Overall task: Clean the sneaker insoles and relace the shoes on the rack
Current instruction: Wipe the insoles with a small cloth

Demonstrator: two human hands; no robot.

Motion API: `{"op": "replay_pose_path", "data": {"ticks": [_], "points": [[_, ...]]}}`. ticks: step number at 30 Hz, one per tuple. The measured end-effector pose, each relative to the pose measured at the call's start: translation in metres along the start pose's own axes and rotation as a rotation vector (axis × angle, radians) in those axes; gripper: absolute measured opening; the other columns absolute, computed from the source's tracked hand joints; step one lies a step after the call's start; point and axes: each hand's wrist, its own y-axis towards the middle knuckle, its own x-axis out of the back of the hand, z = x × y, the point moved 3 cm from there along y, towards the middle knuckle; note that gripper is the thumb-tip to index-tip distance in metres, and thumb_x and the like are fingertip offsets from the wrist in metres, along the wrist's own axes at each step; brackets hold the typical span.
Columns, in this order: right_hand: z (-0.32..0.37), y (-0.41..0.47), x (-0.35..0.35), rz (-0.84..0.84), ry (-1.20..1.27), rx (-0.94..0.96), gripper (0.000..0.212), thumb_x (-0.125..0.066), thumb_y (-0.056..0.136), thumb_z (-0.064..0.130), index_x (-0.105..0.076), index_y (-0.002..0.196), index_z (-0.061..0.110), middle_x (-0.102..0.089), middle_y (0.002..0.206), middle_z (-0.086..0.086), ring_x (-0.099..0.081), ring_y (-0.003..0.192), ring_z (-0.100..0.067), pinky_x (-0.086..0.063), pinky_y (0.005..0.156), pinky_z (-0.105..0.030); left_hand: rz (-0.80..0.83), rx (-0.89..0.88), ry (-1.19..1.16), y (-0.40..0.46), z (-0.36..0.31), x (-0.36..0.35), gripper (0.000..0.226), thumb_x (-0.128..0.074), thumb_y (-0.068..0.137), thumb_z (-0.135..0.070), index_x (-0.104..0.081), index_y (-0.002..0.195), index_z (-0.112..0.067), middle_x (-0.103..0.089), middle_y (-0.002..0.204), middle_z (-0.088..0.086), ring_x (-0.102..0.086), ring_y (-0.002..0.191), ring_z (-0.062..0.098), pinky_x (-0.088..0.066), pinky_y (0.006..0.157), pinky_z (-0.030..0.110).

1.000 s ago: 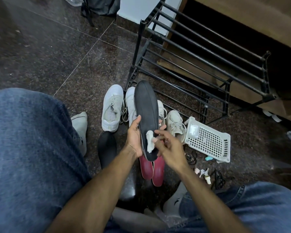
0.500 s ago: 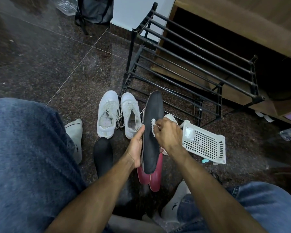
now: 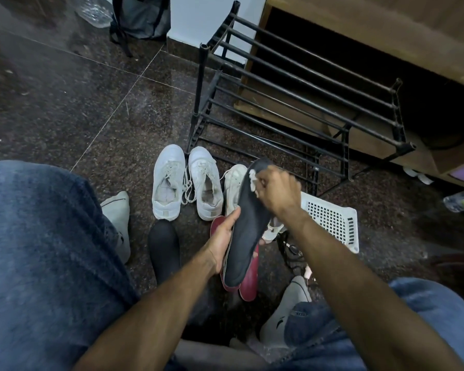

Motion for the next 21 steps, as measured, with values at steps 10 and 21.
{"op": "replay_pose_path", "data": {"ticks": [10,21], "points": [[0.026,-0.058,-0.020,0.183,0.064,0.310,0.021,-0.051,0.096,0.030,-0.069,0.099,0.020,-0.060,0.093,0.002,-0.064,0.081,-0.026,-0.047,0.069,-0.035,-0.002,-0.039,-0.036,0.006,-0.005,0.011,0.069,-0.056,0.079,-0.064,-0.070,0.101,0.000,-0.067,0.078,0.023,-0.065,0.065,0.031,-0.054,0.062,0.035],[-0.020,0.001,-0.008,0.011,0.039,-0.095,0.019,-0.055,0.094,0.032,-0.070,0.103,0.023,-0.065,0.109,-0.004,-0.063,0.094,-0.034,-0.051,0.080,-0.040,0.008,0.030,0.106,-0.001,-0.005,0.009,0.073,-0.059,0.071,-0.068,-0.074,0.098,-0.002,-0.068,0.077,0.021,-0.064,0.059,0.026,-0.051,0.056,0.032]]}}
